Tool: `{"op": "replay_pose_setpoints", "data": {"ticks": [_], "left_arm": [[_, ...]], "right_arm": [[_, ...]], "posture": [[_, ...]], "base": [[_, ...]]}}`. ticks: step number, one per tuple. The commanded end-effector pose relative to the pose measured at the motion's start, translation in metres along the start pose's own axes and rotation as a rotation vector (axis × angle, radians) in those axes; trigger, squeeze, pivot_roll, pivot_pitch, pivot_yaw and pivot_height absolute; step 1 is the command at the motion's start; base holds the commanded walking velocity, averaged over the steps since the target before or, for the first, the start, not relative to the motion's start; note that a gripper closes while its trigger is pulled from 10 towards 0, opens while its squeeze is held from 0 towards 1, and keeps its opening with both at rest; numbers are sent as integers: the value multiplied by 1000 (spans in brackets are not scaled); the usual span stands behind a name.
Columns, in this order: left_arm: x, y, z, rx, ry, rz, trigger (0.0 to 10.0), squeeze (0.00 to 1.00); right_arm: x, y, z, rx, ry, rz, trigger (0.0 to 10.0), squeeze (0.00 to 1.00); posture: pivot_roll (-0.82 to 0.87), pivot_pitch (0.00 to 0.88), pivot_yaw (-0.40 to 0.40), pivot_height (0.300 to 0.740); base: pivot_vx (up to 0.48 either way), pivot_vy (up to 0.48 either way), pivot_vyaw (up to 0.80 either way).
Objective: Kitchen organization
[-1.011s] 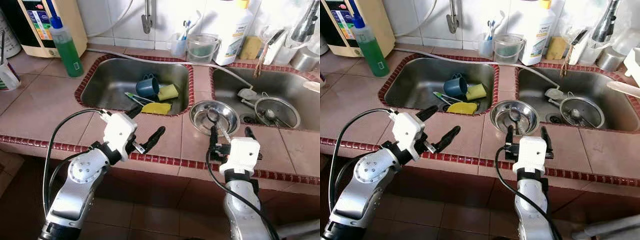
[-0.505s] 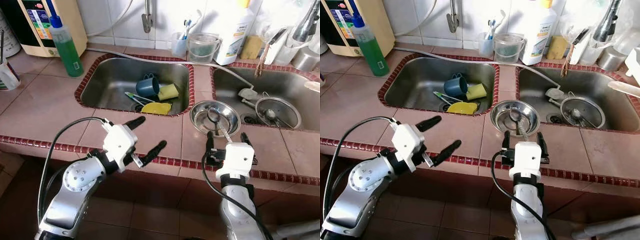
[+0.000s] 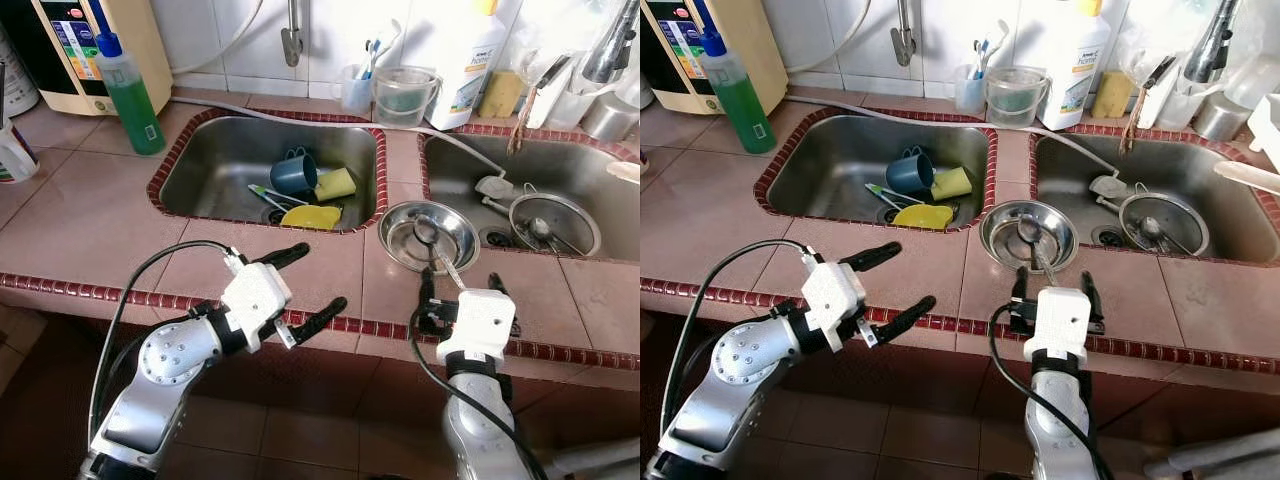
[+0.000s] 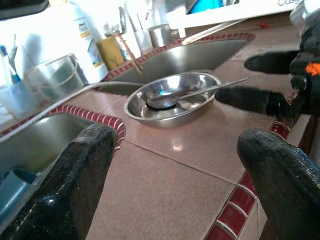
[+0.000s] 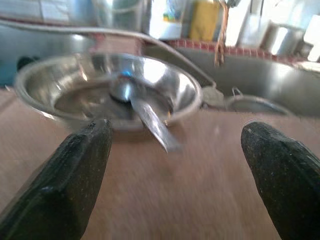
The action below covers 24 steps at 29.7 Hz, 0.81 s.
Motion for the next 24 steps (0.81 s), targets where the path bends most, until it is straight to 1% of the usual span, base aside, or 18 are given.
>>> {"op": "replay_pose_setpoints", "data": {"ticks": [1, 3, 5, 6, 7, 8, 9, 10, 11, 12, 15, 16, 18, 22, 24], "left_arm": [[-1, 2, -3, -17, -25, -8, 10000, 0], [-1, 3, -2, -19, -24, -11, 10000, 0], [-1, 4, -2, -20, -24, -16, 10000, 0], [-1, 5, -2, -20, -24, -17, 10000, 0], [-1, 5, -2, -18, -23, -19, 10000, 0], [-1, 5, -2, -17, -22, -21, 10000, 0], [-2, 5, -2, -17, -22, -21, 10000, 0], [-2, 5, -2, -18, -22, -21, 10000, 0], [-2, 5, -2, -18, -22, -22, 10000, 0], [-1, 5, -2, -18, -22, -22, 10000, 0], [-2, 5, -3, -19, -21, -23, 10000, 0], [-2, 5, -3, -19, -21, -24, 10000, 0], [-2, 6, -3, -17, -19, -25, 10000, 0], [-2, 6, -3, -16, -18, -27, 10000, 0], [-2, 6, -3, -16, -19, -28, 10000, 0]], "right_arm": [[4, -9, 3, -55, -36, 39, 10000, 0], [4, -11, 2, -59, -44, 43, 10000, 0], [5, -13, 1, -73, -54, 51, 8627, 0], [5, -13, 1, -74, -56, 52, 8627, 0], [4, -12, 0, -73, -57, 48, 5961, 0], [3, -11, 0, -74, -59, 44, 5647, 0], [3, -10, 0, -74, -60, 42, 6510, 0], [2, -8, 0, -76, -58, 36, 8353, 0], [2, -7, 0, -77, -57, 32, 8353, 0], [1, -5, 2, -79, -47, 24, 9490, 0], [1, -2, 5, -68, -32, 12, 9608, 0], [1, -1, 7, -68, -23, 8, 10000, 0], [0, 1, 10, -59, -4, -4, 10000, 0], [1, 7, 15, -83, 18, -27, 10000, 0], [1, 8, 15, -93, 14, -28, 10000, 0]], "posture": [[-228, 120, 1, 732], [-227, 121, 1, 732], [-225, 122, 2, 732], [-225, 122, 2, 732], [-224, 123, 3, 732], [-224, 123, 3, 732], [-224, 123, 3, 732], [-224, 123, 3, 732], [-224, 123, 3, 732], [-222, 123, 3, 732], [-222, 123, 4, 732], [-222, 123, 3, 732], [-223, 123, 3, 732], [-222, 122, 3, 732], [-221, 124, 2, 732]], "base": [[0, 0, 0], [0, 0, 0], [0, 0, 0], [0, 0, 0], [0, 0, 0], [0, 0, 0], [0, 0, 0], [0, 0, 0], [0, 0, 0], [0, 0, 0], [0, 0, 0], [0, 0, 0], [0, 0, 0], [0, 0, 0], [0, 0, 0]]}}
Point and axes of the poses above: a point about 5 cm out from each wrist's last joint towards the gripper, its own x axis pointing back from the gripper into the wrist, its own y axis along the axis of the wrist's last joint, z = x × y, the point moved 6 cm from there along -x, pointing out of the wrist towards the gripper, and after that the axes turned 12 degrees about -x, right-handed, at the moved point
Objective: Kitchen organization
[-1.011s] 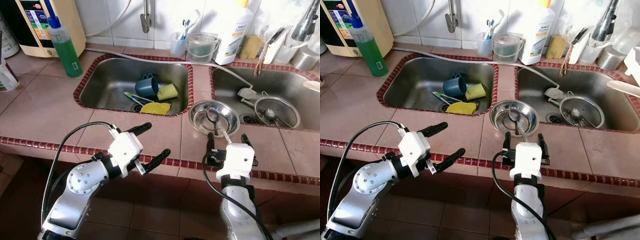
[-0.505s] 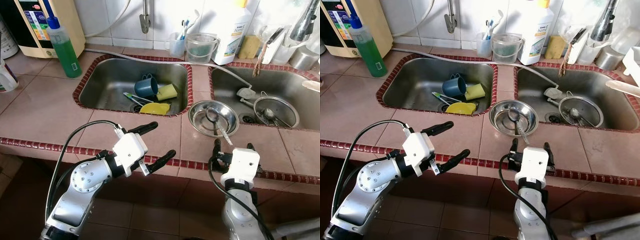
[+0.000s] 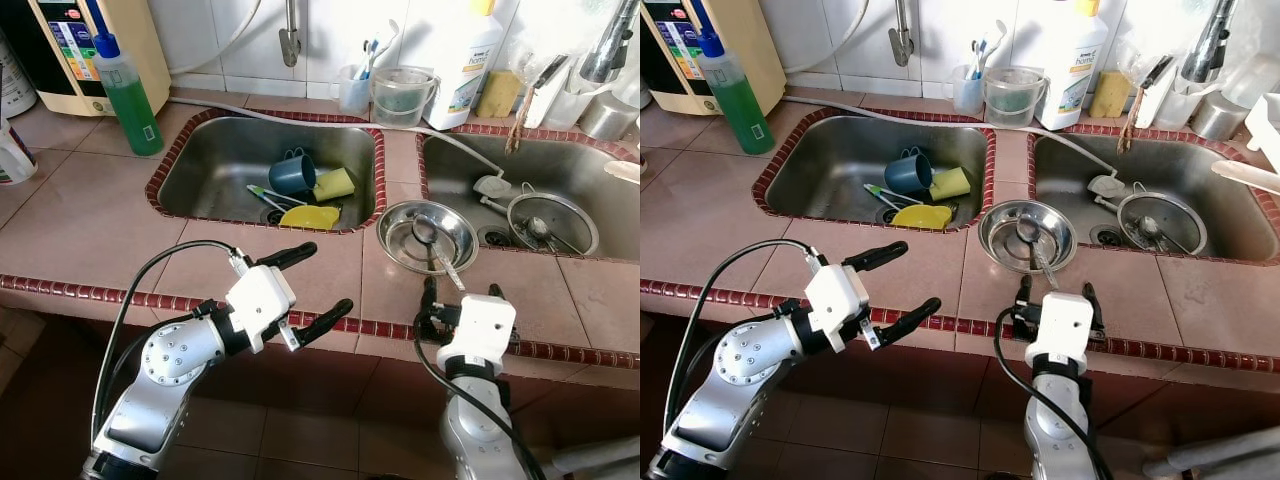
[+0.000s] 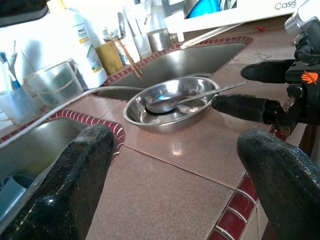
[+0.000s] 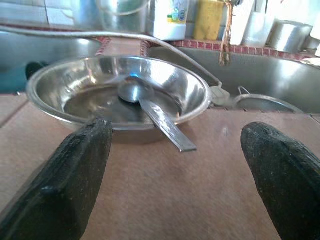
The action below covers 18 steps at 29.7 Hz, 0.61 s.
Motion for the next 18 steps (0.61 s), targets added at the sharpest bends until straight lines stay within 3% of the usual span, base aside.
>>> {"op": "replay_pose_setpoints", "data": {"ticks": [1, 4, 7, 8, 9, 11, 12, 17, 18], "left_arm": [[-1, 4, -3, -10, -21, -13, 10000, 0], [-1, 3, -3, -10, -19, -13, 10000, 0], [-2, 3, -3, -12, -19, -14, 10000, 0], [-2, 3, -3, -12, -19, -14, 10000, 0], [-2, 4, -3, -12, -19, -15, 10000, 0], [-2, 4, -3, -12, -18, -16, 10000, 0], [-3, 4, -2, -13, -18, -16, 10000, 0], [-3, 4, -3, -13, -18, -18, 10000, 0], [-3, 4, -3, -13, -17, -17, 10000, 0]], "right_arm": [[1, 7, 7, -51, -4, -22, 9765, 0], [0, 10, 7, -49, 0, -38, 9137, 0], [0, 10, 6, -51, -2, -40, 4824, 0], [0, 11, 6, -51, -2, -41, 4863, 0], [0, 10, 5, -56, -8, -39, 4118, 0], [0, 9, 4, -63, -14, -36, 4118, 0], [-1, 10, 5, -56, -10, -39, 2000, 0], [1, 7, 4, -63, -16, -30, 1961, 0], [1, 7, 4, -63, -14, -30, 980, 0]], "posture": [[-221, 123, 2, 732], [-221, 122, 3, 732], [-222, 122, 3, 732], [-222, 121, 3, 732], [-222, 121, 3, 732], [-224, 120, 3, 732], [-224, 120, 3, 732], [-224, 120, 4, 732], [-224, 120, 4, 732]], "base": [[0, 0, 0], [0, 0, 0], [0, 0, 0], [0, 0, 0], [0, 0, 0], [0, 0, 0], [0, 0, 0], [0, 0, 0], [0, 0, 0]]}}
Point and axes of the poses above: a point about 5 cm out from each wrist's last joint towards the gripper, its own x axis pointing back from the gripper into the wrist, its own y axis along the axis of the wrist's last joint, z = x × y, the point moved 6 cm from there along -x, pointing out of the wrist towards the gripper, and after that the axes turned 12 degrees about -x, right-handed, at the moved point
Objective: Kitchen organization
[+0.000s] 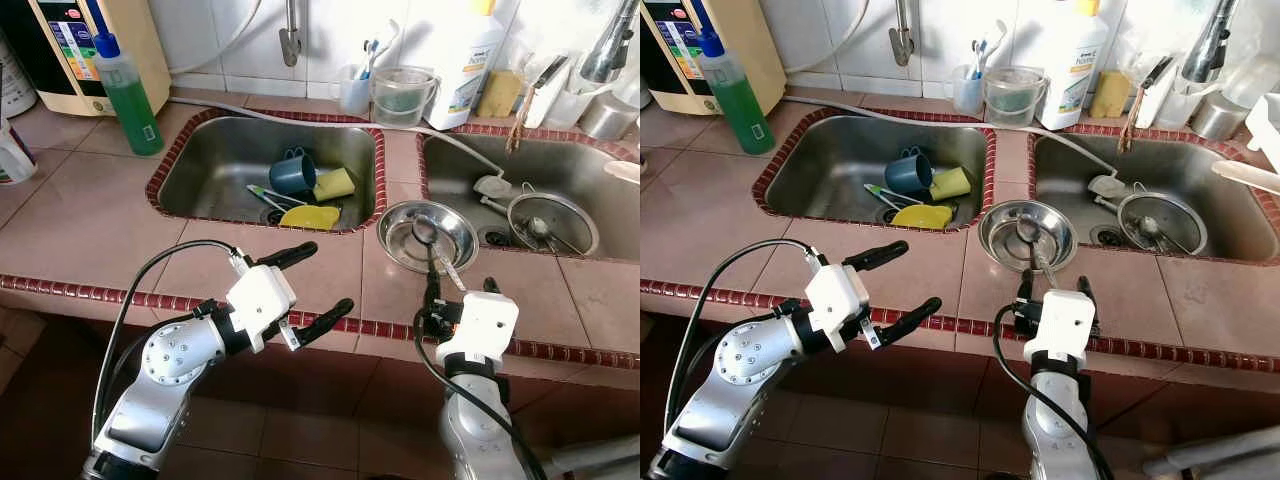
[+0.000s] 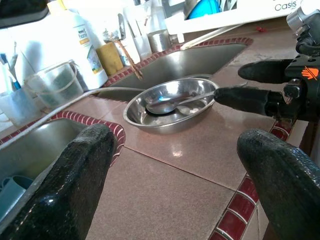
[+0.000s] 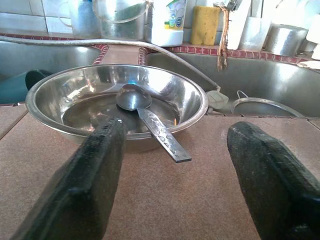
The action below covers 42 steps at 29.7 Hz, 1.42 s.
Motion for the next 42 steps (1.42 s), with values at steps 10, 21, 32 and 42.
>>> {"op": "replay_pose_setpoints", "data": {"ticks": [10, 21, 32, 42], "left_arm": [[-2, 5, -7, -7, -39, -19, 10000, 0], [-2, 7, -8, -5, -48, -29, 10000, 0], [-2, 8, -9, -6, -53, -33, 10000, 0], [-1, 9, -9, -4, -55, -33, 10000, 0]], "right_arm": [[1, 2, 2, -56, -19, -8, 627, 0], [1, 2, 1, -68, -34, -7, 0, 0], [2, 1, 0, -76, -41, -3, 0, 0], [4, 1, -1, -83, -43, 0, 0, 0]], "posture": [[-225, 116, 6, 732], [-223, 112, 9, 732], [-225, 114, 12, 732], [-223, 121, 15, 732]], "base": [[0, 0, 0], [0, 0, 0], [0, 0, 0], [0, 0, 0]]}}
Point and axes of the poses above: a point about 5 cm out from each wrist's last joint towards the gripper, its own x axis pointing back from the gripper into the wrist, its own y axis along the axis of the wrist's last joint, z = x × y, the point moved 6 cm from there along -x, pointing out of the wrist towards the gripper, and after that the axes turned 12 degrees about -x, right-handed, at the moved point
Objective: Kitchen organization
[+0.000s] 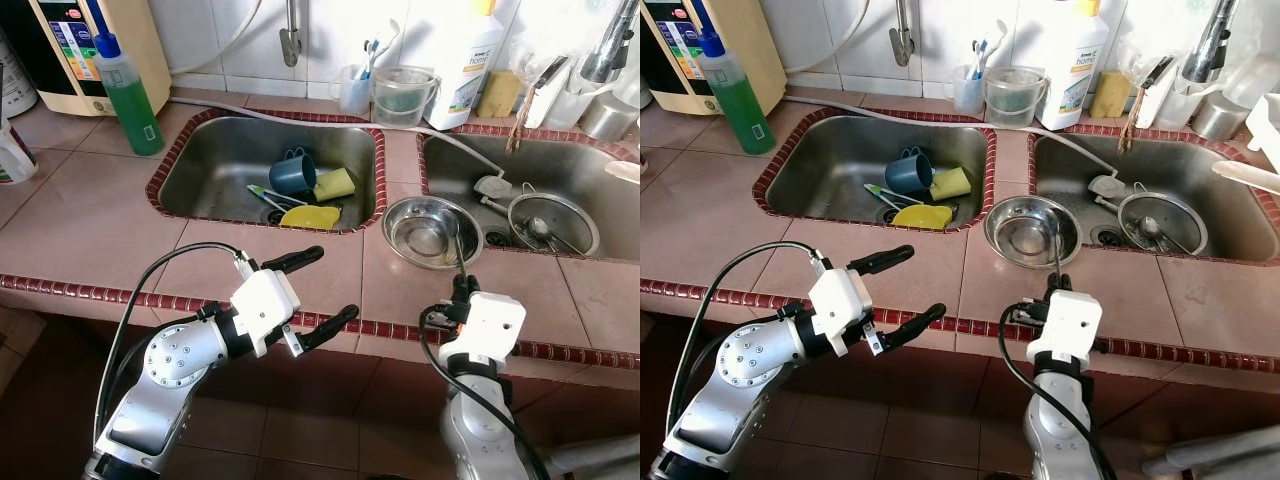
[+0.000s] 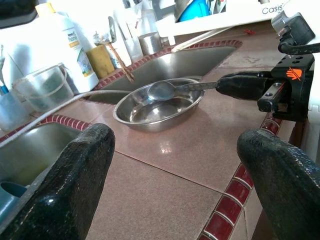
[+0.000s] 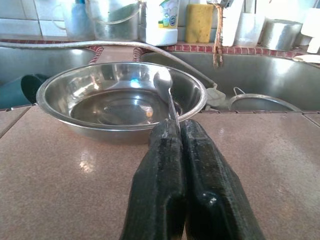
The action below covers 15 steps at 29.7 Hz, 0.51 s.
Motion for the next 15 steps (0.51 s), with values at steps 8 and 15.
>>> {"op": "replay_pose_setpoints", "data": {"ticks": [8, 15], "left_arm": [[0, 5, -1, -7, -18, -16, 10000, 0], [0, 5, 6, 1, 8, -15, 10000, 0]], "right_arm": [[3, 1, 5, -60, -16, -4, 0, 0], [2, 17, 16, -83, 70, -73, 4745, 0]], "posture": [[-220, 122, 15, 732], [-221, 119, 11, 732]], "base": [[0, 0, 0], [0, 0, 0]]}}
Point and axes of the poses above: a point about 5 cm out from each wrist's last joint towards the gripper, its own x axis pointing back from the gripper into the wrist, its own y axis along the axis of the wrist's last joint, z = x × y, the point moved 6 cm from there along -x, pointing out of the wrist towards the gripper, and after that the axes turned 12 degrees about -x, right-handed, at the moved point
